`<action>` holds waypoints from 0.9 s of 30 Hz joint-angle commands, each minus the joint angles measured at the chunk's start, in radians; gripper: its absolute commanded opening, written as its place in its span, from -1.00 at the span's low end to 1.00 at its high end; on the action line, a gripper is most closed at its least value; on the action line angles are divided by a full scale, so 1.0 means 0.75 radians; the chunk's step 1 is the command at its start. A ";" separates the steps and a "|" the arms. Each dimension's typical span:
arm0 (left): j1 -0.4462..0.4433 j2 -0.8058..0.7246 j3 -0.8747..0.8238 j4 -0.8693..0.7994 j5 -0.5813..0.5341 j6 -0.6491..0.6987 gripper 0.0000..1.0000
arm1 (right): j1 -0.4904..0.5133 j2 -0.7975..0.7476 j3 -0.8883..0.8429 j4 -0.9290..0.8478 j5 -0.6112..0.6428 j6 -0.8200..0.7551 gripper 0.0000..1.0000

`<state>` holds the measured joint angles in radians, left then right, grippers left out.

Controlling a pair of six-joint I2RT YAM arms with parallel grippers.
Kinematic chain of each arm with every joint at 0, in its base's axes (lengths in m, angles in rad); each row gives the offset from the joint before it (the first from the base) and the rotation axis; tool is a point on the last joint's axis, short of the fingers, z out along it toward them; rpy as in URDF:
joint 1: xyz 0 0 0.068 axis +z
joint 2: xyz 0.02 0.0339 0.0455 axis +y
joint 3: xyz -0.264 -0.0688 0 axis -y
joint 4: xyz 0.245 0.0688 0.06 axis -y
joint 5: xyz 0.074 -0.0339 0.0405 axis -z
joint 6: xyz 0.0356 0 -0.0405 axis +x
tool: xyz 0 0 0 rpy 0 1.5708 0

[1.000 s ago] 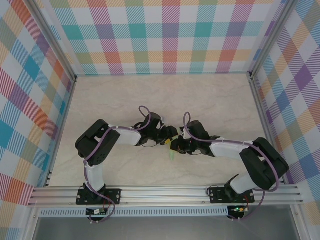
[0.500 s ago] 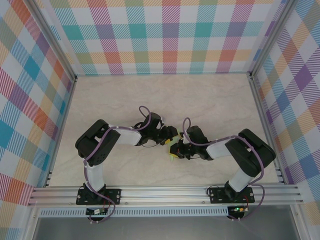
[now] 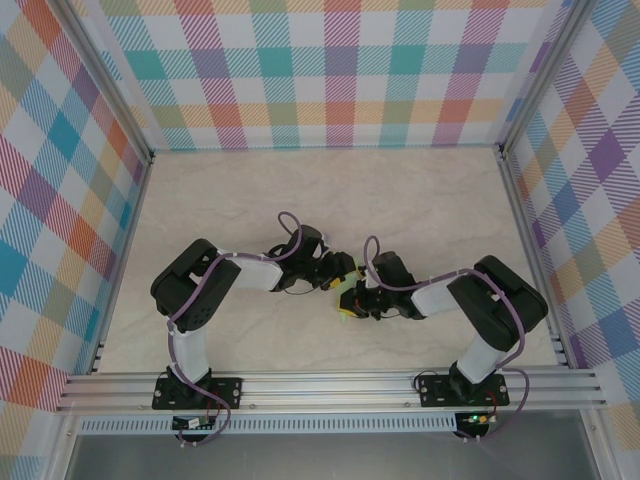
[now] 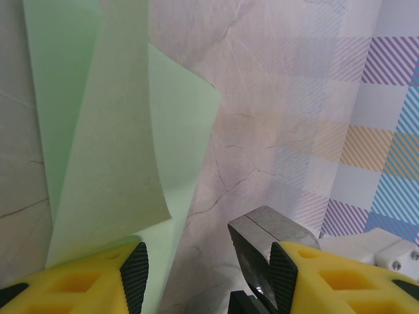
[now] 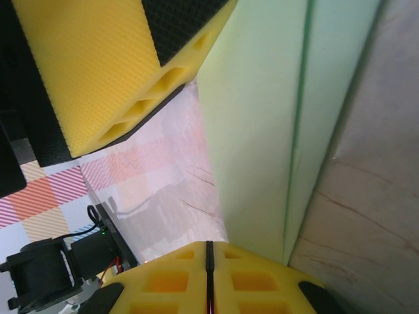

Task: Fold a paper plane with a square sheet of paper (pick it up from the middle)
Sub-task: Fold the wing for the fifth time at the center of the table.

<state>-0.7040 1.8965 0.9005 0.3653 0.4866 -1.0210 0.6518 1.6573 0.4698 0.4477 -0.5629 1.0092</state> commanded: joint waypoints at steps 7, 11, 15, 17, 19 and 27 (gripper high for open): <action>-0.019 0.067 -0.005 -0.123 -0.035 -0.010 0.08 | 0.094 -0.074 0.027 -0.396 0.130 -0.086 -0.85; -0.019 0.069 -0.002 -0.134 -0.038 -0.023 0.07 | 0.107 -0.075 0.005 -0.406 0.140 -0.075 -0.86; -0.019 0.063 0.010 -0.177 -0.052 -0.023 0.06 | 0.151 -0.075 0.020 -0.455 0.158 -0.083 -0.88; -0.020 0.063 0.012 -0.187 -0.056 -0.029 0.05 | 0.172 -0.091 0.009 -0.468 0.178 -0.070 -0.89; -0.020 0.062 0.011 -0.192 -0.058 -0.030 0.05 | 0.191 -0.127 0.000 -0.485 0.200 -0.068 -0.88; -0.020 0.069 0.019 -0.197 -0.047 -0.027 0.05 | 0.204 -0.188 0.006 -0.523 0.160 -0.122 -0.82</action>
<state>-0.7055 1.8980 0.9195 0.3149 0.4850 -1.0294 0.7944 1.5166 0.4934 0.1440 -0.3950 0.9600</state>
